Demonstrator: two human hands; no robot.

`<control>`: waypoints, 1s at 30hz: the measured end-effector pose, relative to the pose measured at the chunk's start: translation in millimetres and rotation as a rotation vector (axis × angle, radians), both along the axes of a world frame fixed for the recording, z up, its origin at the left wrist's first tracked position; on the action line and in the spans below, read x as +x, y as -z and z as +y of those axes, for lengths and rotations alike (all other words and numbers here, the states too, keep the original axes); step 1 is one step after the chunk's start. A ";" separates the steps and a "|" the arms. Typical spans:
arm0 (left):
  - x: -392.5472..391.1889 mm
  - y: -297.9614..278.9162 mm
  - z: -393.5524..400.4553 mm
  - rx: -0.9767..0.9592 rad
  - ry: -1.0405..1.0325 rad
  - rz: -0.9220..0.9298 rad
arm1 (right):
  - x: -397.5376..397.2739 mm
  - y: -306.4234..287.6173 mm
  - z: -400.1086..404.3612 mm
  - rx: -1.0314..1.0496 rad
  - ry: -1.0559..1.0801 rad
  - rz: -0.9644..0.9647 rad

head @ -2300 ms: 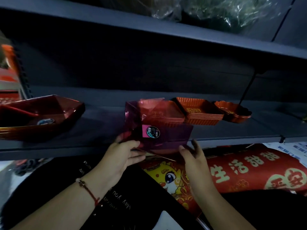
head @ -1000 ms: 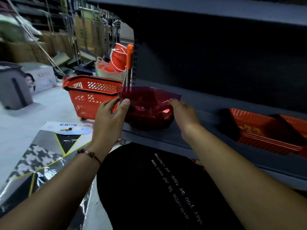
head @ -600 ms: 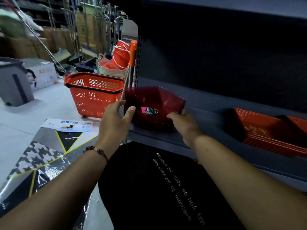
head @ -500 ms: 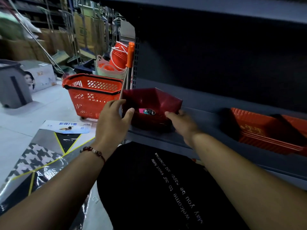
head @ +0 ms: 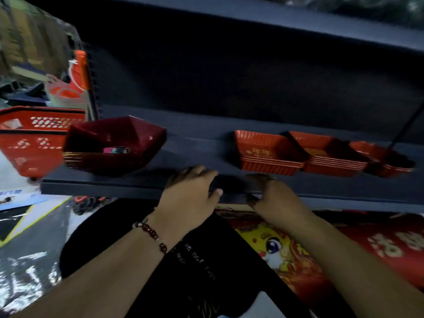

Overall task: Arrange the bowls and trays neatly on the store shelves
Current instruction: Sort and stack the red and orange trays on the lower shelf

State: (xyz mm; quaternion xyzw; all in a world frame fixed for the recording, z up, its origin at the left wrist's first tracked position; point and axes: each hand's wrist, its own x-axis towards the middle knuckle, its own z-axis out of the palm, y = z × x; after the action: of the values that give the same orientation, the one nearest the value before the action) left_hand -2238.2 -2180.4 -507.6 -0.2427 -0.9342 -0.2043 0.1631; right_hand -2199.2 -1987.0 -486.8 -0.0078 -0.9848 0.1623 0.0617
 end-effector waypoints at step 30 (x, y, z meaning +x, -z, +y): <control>-69.2 34.2 200.2 -0.129 0.134 0.193 | -58.5 29.5 233.9 0.092 0.366 0.414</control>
State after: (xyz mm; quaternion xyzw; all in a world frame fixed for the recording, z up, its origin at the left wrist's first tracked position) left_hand -2307.4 -1980.3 -541.8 -0.3333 -0.9069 -0.1301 0.2224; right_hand -2257.7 -1753.1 -516.3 -0.1494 -0.9397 0.1019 0.2904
